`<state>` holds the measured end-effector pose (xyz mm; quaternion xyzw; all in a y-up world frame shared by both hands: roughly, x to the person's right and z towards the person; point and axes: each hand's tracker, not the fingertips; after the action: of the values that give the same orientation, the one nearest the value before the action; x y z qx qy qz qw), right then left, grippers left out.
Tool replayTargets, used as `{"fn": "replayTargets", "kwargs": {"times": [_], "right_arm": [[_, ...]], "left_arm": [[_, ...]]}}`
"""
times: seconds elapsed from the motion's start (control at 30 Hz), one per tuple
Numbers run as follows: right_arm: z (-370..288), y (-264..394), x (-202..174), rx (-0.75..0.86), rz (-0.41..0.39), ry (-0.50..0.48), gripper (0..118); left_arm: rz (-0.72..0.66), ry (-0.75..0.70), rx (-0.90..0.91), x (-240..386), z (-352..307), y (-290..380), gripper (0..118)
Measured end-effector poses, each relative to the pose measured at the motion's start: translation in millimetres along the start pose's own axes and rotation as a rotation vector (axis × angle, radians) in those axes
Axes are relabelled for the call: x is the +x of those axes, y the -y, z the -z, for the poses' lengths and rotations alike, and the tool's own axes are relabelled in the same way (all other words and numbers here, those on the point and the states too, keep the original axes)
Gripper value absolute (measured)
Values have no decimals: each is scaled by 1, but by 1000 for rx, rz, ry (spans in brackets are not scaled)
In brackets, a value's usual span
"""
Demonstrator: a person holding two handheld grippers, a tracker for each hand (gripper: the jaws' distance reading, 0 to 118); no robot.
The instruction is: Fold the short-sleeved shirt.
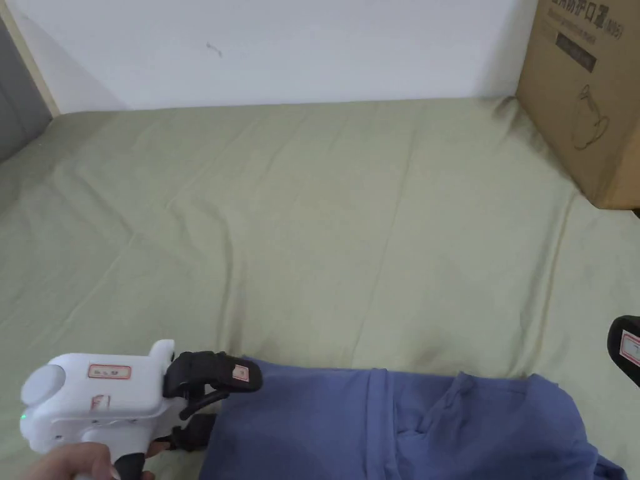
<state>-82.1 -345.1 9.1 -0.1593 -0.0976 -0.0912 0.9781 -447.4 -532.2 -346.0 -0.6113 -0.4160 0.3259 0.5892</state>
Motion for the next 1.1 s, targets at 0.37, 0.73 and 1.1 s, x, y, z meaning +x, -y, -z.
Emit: {"fn": "replayTargets", "kwargs": {"times": [0.37,0.73,1.1], "right_arm": [[14,4,-6,-44,82,0,0],[0,-6,2,-3,51,-6,0],[-10,-2,12,-4,85,-28,0]], "left_arm": [[67,-134,82,4,-3,1,7],[359,-691,239,103,-47,33,7],[686,-804,56,194,50,69,7]]}}
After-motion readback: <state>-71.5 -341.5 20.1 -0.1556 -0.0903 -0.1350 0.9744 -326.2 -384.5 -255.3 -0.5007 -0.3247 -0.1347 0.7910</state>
